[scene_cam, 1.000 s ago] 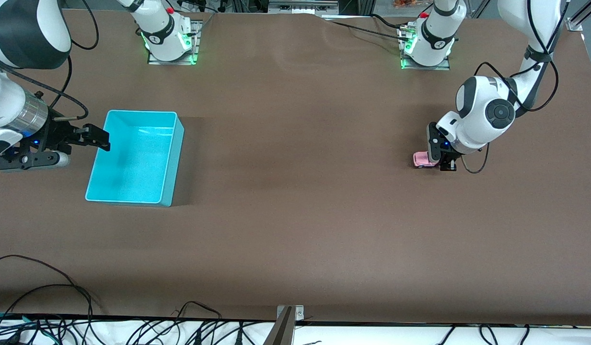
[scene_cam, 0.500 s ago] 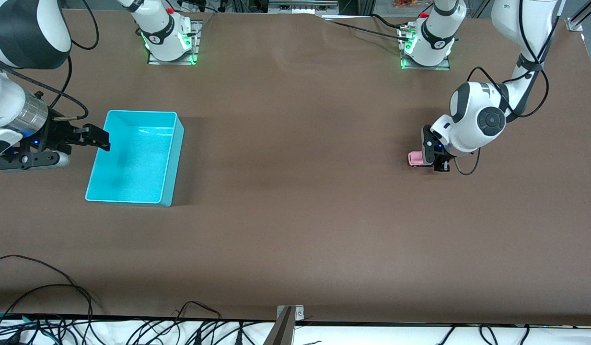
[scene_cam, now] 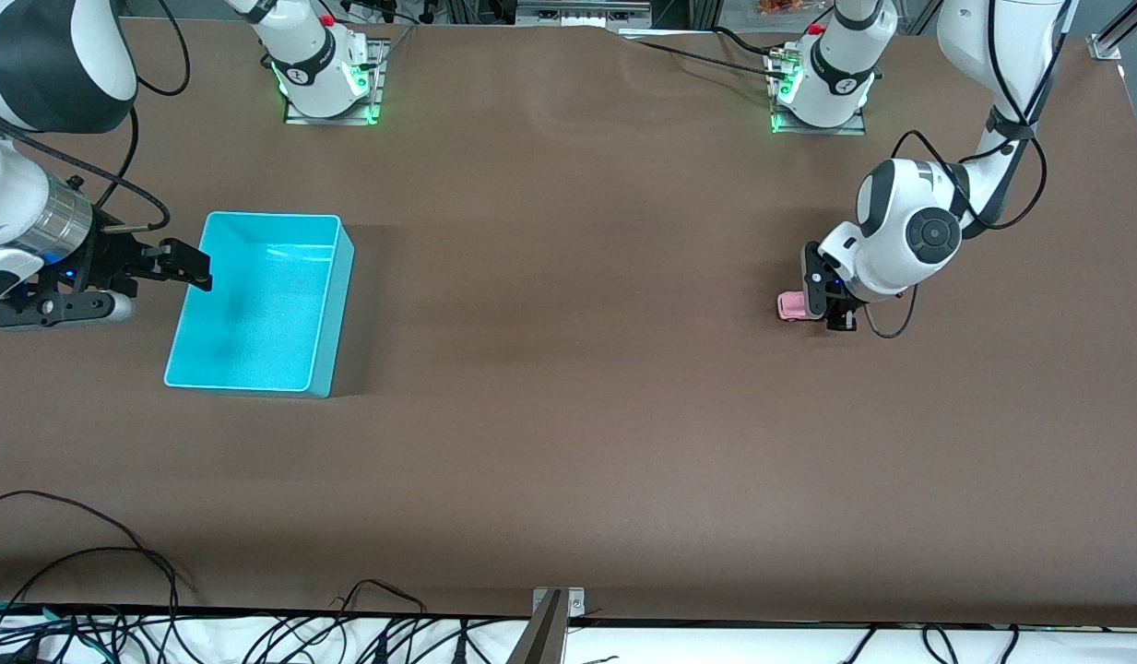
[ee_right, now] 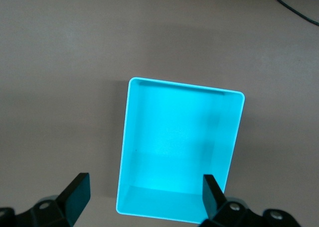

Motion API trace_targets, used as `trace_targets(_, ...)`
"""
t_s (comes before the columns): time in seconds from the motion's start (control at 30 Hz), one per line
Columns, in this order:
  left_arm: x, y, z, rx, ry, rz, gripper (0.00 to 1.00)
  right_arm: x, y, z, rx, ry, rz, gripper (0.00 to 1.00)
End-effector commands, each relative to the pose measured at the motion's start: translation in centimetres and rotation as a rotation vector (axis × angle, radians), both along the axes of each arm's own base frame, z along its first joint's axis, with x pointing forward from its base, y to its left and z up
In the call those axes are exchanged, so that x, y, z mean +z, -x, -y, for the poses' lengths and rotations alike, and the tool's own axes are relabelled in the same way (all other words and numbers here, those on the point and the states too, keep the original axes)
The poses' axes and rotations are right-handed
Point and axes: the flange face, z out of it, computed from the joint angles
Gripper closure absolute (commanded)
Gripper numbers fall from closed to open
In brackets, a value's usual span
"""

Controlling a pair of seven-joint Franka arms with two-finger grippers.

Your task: Wind and store pink jeep toy

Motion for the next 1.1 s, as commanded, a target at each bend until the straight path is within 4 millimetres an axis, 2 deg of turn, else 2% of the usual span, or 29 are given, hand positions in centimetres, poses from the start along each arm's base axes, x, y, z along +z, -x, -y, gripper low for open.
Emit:
trace_targets(0.0,-3.7,0.2,-0.6,0.032,0.000,-0.056,1.00,0.3,0.1,0.1,0.001,0.000,0.007,0.00)
trace_targets(0.2,-4.5,0.4,-2.7,0.054,-0.010,-0.072,1.00,0.3,0.1,0.1,0.001,0.000,0.007,0.00)
trace_targets(0.5,-4.4,0.5,-7.7,0.122,-0.052,-0.071,1.00,0.3,0.1,0.1,0.001,0.000,0.007,0.00)
trace_targets(0.63,-4.1,0.6,-10.0,0.075,-0.094,-0.070,1.00,0.3,0.1,0.1,0.001,0.000,0.007,0.00)
trace_targets(0.93,-3.8,0.5,-12.1,0.016,-0.111,-0.047,1.00,0.3,0.1,0.1,0.001,0.000,0.007,0.00)
trace_targets(1.07,-3.4,1.1,-16.0,0.028,-0.131,-0.053,1.00,0.3,0.1,0.1,0.001,0.000,0.007,0.00)
